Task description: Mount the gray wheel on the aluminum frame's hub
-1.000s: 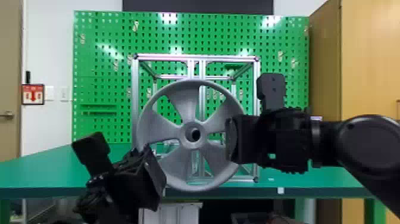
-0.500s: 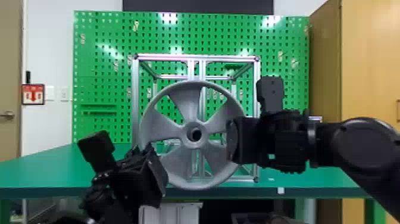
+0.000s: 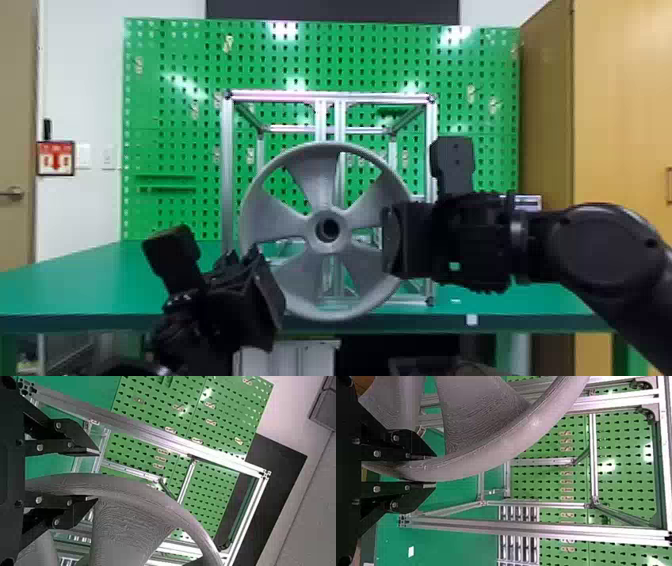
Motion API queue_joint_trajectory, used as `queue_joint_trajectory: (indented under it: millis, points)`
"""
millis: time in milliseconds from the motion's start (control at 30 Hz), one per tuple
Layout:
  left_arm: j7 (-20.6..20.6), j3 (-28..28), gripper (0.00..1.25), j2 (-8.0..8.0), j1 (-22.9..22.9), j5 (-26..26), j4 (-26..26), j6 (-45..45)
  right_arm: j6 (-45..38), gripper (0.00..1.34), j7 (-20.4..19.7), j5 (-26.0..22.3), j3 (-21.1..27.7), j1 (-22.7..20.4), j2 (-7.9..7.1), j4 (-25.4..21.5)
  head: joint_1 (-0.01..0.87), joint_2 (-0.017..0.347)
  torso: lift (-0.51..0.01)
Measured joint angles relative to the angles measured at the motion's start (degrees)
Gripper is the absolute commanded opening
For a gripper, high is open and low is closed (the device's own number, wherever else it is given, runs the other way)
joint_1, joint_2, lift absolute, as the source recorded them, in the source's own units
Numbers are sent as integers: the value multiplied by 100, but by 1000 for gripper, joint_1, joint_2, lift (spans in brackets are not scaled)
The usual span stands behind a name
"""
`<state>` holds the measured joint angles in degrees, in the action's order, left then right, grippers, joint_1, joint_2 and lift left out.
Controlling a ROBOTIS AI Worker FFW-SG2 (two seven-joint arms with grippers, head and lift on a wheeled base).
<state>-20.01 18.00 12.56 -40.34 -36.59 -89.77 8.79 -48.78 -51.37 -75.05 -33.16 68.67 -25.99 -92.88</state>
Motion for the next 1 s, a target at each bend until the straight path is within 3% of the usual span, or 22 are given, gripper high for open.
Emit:
queue_joint_trajectory:
  millis: [1000]
  points:
    - [10, 23, 408, -41, -112, 200, 79, -52, -8, 288, 93, 157, 130, 49, 31, 208, -5, 6, -499]
